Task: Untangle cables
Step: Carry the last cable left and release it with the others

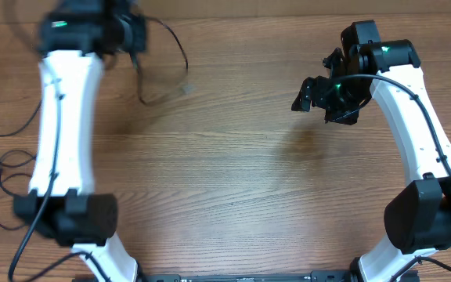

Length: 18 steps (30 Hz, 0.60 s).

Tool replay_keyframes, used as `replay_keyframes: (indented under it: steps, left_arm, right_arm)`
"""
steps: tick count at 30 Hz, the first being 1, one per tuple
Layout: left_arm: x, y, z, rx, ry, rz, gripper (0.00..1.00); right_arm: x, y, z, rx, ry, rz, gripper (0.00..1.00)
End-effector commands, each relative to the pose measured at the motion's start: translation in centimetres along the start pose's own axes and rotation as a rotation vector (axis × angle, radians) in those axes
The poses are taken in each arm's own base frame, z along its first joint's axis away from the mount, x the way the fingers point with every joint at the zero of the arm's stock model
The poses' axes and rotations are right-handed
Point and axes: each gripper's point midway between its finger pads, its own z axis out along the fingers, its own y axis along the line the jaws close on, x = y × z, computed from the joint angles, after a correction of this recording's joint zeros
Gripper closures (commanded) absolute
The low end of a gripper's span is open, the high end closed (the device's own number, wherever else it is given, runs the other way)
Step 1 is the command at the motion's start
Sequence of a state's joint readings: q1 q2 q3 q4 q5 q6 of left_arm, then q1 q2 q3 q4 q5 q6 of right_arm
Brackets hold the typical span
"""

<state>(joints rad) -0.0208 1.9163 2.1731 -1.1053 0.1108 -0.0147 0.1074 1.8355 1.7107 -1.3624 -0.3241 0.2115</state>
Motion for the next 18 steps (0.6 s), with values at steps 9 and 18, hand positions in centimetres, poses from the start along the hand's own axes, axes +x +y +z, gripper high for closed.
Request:
replay_keyframes:
  steps: [9, 18]
  left_arm:
    - [-7.7, 11.8, -11.4, -0.205, -0.406, -0.204, 0.96]
    - [-4.6, 18.6, -7.6, -0.462, -0.265, -0.253, 0.96]
  right_arm:
    - [0.0, 0.2, -0.6, 0.004, -0.018, -0.014, 0.17]
    - [0.4, 0.1, -0.6, 0.008, -0.004, -0.009, 0.17]
